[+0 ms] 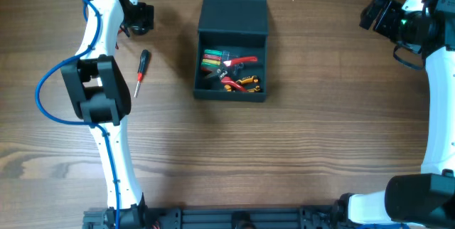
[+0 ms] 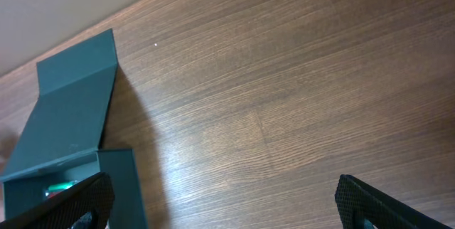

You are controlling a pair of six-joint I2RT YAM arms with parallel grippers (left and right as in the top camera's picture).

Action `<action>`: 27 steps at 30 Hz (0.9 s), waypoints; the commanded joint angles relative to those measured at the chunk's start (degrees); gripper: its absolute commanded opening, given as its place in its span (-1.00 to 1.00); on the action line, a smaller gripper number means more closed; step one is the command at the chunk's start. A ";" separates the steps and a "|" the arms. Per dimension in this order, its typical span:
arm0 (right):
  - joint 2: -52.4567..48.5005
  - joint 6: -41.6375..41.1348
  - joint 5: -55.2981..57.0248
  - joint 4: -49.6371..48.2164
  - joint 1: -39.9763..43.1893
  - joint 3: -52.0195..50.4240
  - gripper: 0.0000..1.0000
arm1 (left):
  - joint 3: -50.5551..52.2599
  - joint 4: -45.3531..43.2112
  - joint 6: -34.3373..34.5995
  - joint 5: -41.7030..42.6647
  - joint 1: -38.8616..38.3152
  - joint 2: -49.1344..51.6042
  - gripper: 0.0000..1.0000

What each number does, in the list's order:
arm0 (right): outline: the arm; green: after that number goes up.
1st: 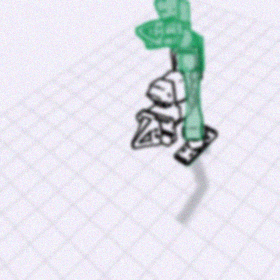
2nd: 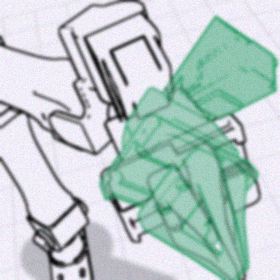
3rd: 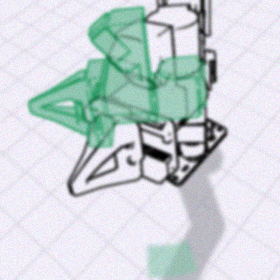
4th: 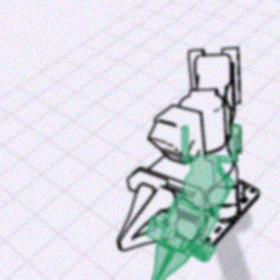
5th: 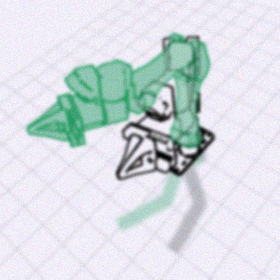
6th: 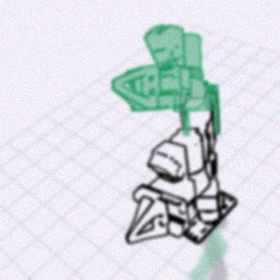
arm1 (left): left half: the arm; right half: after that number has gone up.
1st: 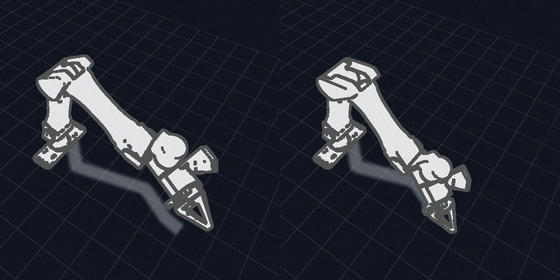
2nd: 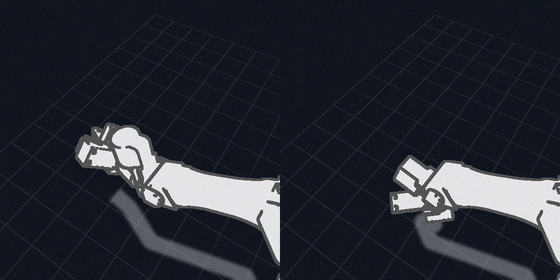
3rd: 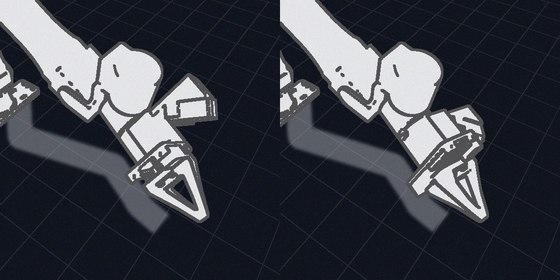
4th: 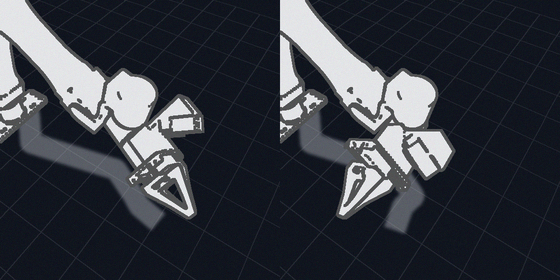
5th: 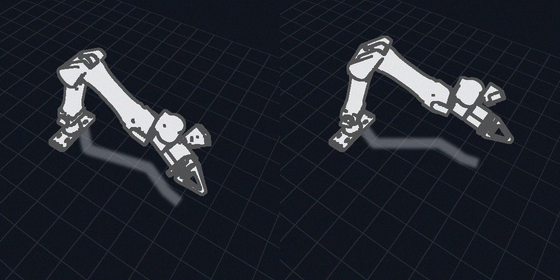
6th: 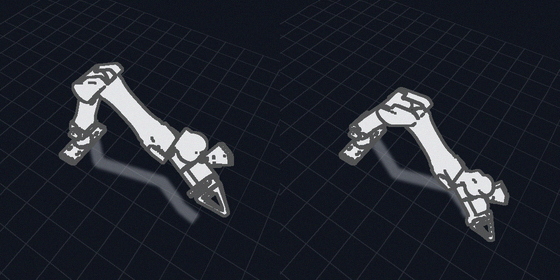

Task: Pack container
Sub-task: 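Move the left gripper over the black tape measure and grasp it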

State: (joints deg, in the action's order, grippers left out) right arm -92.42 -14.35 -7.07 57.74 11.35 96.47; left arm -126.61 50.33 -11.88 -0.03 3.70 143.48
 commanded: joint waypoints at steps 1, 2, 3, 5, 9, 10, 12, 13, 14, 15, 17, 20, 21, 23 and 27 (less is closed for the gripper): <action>-0.85 -1.03 -0.46 -0.04 -0.02 -0.22 1.00 | -0.92 -0.87 -1.62 1.99 -0.11 1.14 0.88; -0.85 -1.03 -0.48 -0.04 -0.02 -0.22 0.99 | -0.92 -1.14 -1.60 1.99 -0.11 1.22 0.90; -0.85 -1.05 -0.48 -0.04 -0.02 -0.22 0.99 | -0.92 -1.57 -1.31 1.99 -0.11 1.55 0.92; -0.85 -1.05 -0.46 -0.04 -0.02 -0.22 1.00 | -0.92 -1.73 -1.14 2.01 -0.11 2.14 0.95; -0.85 -1.05 -0.46 -0.04 -0.02 -0.22 0.99 | -0.92 -1.60 -1.14 1.97 -0.48 3.26 0.97; -0.85 -1.07 -0.48 -0.04 -0.02 -0.22 1.00 | -0.92 -1.75 -1.14 1.97 -0.68 3.52 0.95; -0.85 -1.07 -0.48 -0.04 -0.02 -0.22 0.99 | -0.92 -2.08 -1.11 1.97 -0.87 3.54 0.90; -0.85 -1.05 -0.48 -0.04 -0.02 -0.22 0.99 | -0.92 -2.36 -1.09 1.97 -0.87 3.54 0.89; -0.85 -1.07 -0.48 -0.04 -0.02 -0.22 1.00 | -0.92 -2.51 -0.81 1.95 -0.87 3.54 0.88; -0.85 -1.05 -0.48 -0.04 -0.02 -0.22 1.00 | -0.92 -2.60 -0.15 1.95 -0.85 3.54 0.87; -0.85 -1.05 -0.46 -0.04 -0.02 -0.22 0.99 | -0.92 -2.62 0.48 1.95 -0.85 3.56 0.84; -0.85 -1.05 -0.46 -0.04 -0.02 -0.22 1.00 | -0.92 -2.67 0.59 1.95 -0.85 3.56 0.81; -0.85 -1.05 -0.48 -0.04 -0.02 -0.22 1.00 | -0.90 -2.60 0.72 1.92 -0.85 3.56 0.78; -0.85 -1.07 -0.48 -0.04 -0.02 -0.22 0.99 | -0.92 -2.36 1.95 1.92 -0.85 3.56 0.77; -0.85 -1.07 -0.48 -0.04 -0.02 -0.22 0.99 | -0.92 -1.25 2.10 1.49 -0.85 3.56 0.76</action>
State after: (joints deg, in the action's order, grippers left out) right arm -92.42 -14.37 -7.07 57.74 11.35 96.47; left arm -126.61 48.38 -10.81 1.02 3.07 146.36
